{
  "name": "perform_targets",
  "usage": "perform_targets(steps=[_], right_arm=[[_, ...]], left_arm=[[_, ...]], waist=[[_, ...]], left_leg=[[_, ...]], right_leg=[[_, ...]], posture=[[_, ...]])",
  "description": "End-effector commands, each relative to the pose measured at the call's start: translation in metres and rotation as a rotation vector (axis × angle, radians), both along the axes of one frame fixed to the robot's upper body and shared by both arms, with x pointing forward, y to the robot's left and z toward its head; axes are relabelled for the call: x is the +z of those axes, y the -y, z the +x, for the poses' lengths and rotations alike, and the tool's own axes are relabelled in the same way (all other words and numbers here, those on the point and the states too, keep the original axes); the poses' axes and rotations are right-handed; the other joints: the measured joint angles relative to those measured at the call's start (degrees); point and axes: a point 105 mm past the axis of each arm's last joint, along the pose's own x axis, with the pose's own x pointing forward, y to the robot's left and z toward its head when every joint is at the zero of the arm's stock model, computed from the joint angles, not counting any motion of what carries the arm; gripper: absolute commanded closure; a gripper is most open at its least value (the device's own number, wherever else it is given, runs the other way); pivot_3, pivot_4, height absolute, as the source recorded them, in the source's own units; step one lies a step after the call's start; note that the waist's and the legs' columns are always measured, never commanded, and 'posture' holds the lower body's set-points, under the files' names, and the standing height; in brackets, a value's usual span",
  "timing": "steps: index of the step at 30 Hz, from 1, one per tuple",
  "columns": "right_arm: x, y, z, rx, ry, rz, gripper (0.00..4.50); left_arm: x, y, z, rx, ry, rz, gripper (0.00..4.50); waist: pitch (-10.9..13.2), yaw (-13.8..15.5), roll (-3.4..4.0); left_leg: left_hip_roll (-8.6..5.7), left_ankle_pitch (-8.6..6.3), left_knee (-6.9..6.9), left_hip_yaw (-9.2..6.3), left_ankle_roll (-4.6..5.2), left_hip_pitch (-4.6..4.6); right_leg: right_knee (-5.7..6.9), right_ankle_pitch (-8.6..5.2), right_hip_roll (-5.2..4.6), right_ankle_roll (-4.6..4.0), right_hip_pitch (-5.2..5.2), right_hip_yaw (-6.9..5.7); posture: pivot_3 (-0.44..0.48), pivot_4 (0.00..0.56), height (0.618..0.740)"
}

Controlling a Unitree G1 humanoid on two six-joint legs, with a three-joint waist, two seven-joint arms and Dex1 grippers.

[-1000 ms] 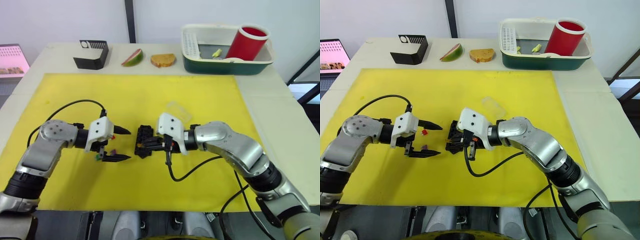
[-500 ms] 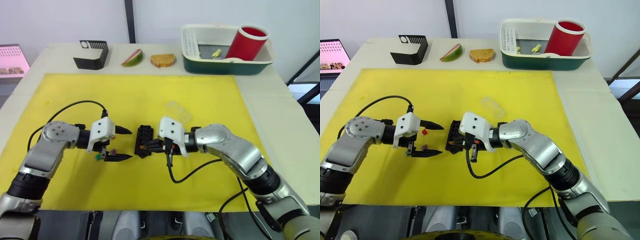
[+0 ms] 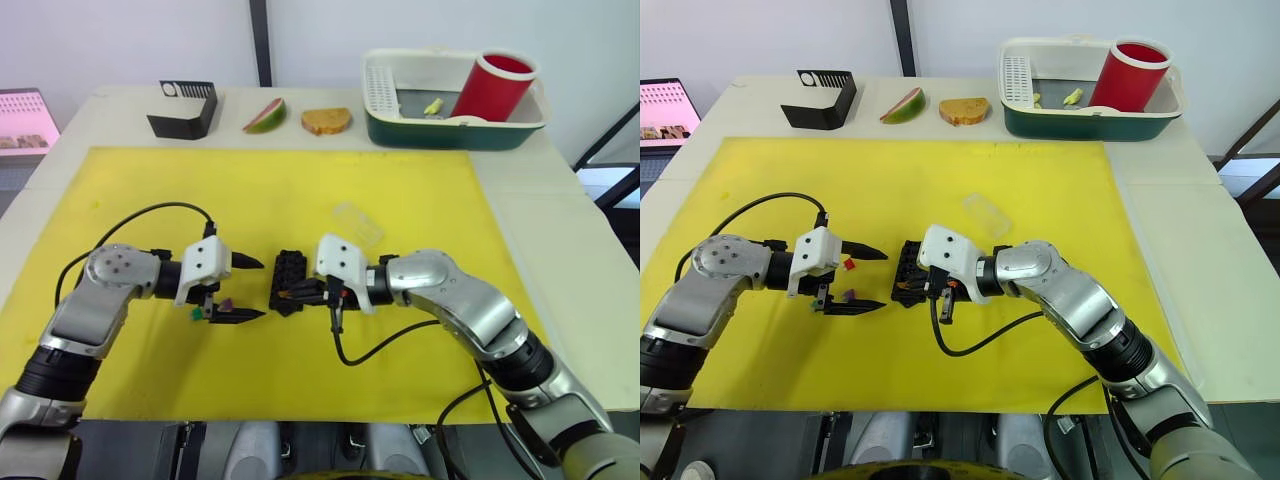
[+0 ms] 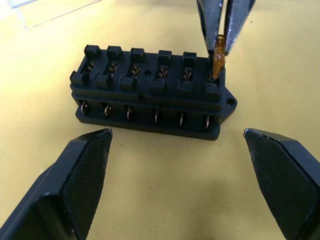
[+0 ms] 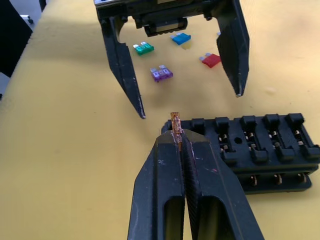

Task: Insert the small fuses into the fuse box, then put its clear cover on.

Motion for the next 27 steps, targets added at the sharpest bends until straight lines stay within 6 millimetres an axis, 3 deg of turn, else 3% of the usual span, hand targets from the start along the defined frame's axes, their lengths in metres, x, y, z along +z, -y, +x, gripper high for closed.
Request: perform_targets(steps=[1,27], right_arm=[[0.005,-0.005,-0.005,0.025,0.015,0.021,4.5],[-0.027,0.002,0.003,0.03,0.066,-0.096,4.5]], left_arm=[[0.007,0.004,-0.002,-0.015,0.039,-0.011,0.07],[0.009,0.008,0.003,0.005,0.049,-0.037,0.07]], waist=[[0.0,0.0,0.0],[0.0,0.0,0.0]], left_leg=[[0.0,0.0,0.0,0.0,0.0,0.0],[0.0,0.01,0.01,0.0,-0.02,0.21]], right_leg=[[0.0,0.0,0.0,0.0,0.0,0.0],[0.03,0.0,0.02,0.0,0.2,0.01]], posture=[[0.0,0.15,0.74],[0.0,0.15,0.74]])
